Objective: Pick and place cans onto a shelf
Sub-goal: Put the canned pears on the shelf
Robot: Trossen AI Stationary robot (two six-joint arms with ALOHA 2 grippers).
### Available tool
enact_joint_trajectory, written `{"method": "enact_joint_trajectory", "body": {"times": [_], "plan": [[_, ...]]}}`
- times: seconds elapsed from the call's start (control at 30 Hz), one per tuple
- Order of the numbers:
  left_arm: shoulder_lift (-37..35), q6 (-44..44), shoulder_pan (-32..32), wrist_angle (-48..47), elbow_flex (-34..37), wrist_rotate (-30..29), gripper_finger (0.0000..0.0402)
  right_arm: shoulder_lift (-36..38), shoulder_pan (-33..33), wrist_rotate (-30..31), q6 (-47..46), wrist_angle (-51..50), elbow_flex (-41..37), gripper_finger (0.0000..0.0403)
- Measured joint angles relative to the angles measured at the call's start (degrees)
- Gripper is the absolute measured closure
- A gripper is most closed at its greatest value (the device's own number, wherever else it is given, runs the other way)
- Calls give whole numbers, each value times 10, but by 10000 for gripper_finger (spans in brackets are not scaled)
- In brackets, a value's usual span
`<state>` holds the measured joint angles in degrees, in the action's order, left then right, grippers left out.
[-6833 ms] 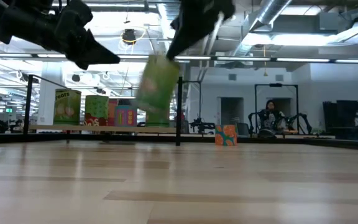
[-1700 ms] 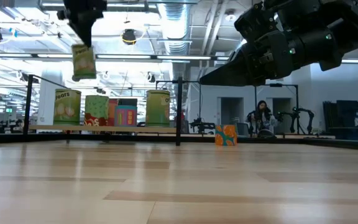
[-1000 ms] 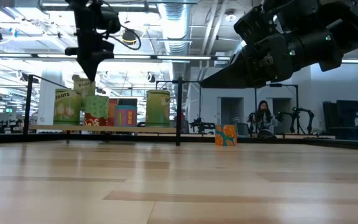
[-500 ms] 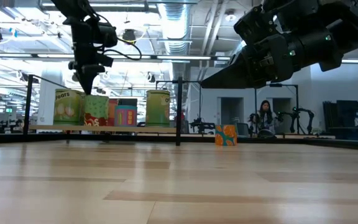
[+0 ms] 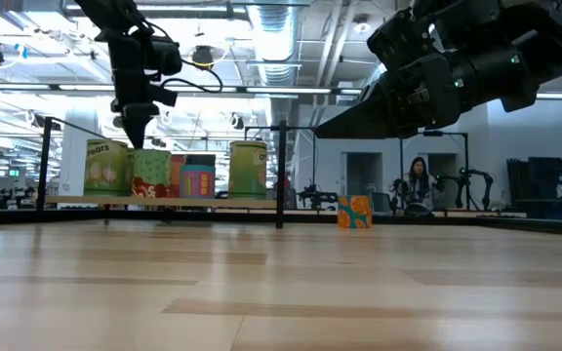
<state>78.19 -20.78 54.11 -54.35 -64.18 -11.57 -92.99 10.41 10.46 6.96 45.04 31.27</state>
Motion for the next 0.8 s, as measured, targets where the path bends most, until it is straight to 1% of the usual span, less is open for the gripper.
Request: {"method": "enact_joint_trajectory", "body": {"times": [0.3,0.57,0.7,0.8], "plan": [[-31,-10,0,-8,0,-1,402,0,0,0,-1,0,0,387],[-32,-8,1,-17,0,5,402,0,0,0,-1,0,0,386],[-32,-12,12,-23,0,7,401,0,0,0,-1,0,0,388],[-32,-17,19,-23,0,22,401,0,0,0,-1,0,0,386]]}}
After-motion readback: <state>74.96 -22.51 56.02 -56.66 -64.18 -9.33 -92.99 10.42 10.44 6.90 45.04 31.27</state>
